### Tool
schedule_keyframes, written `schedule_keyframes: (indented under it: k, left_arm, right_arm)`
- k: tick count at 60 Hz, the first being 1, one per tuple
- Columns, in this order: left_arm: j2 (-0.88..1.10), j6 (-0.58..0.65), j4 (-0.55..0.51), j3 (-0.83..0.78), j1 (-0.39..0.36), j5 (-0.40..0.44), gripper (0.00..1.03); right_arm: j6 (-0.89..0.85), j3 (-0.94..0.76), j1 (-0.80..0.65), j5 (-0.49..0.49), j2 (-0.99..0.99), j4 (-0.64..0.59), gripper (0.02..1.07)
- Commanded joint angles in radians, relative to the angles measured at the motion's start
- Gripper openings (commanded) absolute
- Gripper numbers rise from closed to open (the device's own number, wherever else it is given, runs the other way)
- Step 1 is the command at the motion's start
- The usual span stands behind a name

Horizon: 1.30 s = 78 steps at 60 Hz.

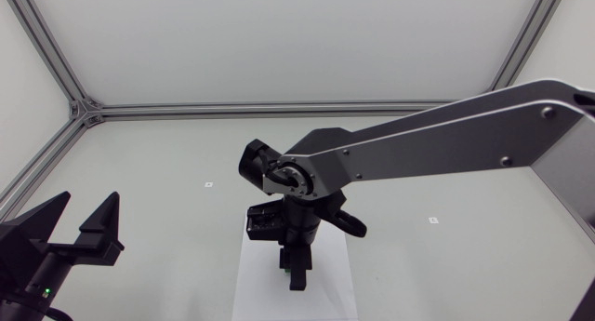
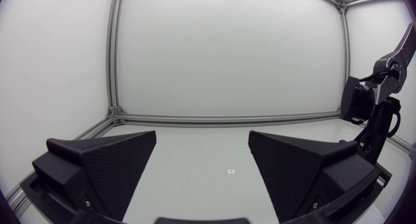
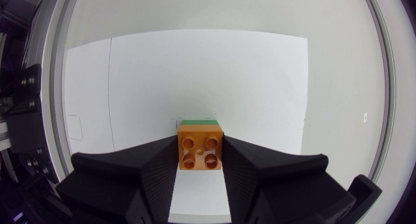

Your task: Pick up the orange 2x2 brick with the right arm and stack it on top of the green 2x2 brick in the center

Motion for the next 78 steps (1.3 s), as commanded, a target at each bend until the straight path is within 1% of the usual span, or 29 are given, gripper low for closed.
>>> schedule_keyframes:
  k: [1, 34, 69, 71, 77, 78]
  left_arm:
    - [-0.008, 0.013, -0.013, -0.041, 0.004, 0.004, 0.99]
    - [-0.008, 0.013, -0.013, -0.041, 0.004, 0.004, 0.99]
    - [-0.008, 0.013, -0.015, -0.041, 0.004, 0.004, 0.99]
    - [-0.008, 0.013, -0.015, -0.041, 0.004, 0.004, 0.99]
    - [-0.008, 0.013, -0.015, -0.041, 0.004, 0.004, 0.99]
    - [-0.008, 0.013, -0.015, -0.041, 0.004, 0.004, 0.99]
  right_arm:
    - [0.004, -0.061, 0.024, -0.015, 0.062, -0.037, 0.22]
    - [0.005, -0.089, 0.029, -0.007, 0.038, -0.030, 0.22]
    - [0.010, -0.073, 0.017, 0.005, 0.050, -0.017, 0.23]
    - [0.011, -0.073, 0.017, 0.006, 0.050, -0.017, 0.25]
    - [0.011, -0.072, 0.017, 0.006, 0.050, -0.016, 0.27]
    - [0.011, -0.072, 0.018, 0.008, 0.050, -0.014, 0.29]
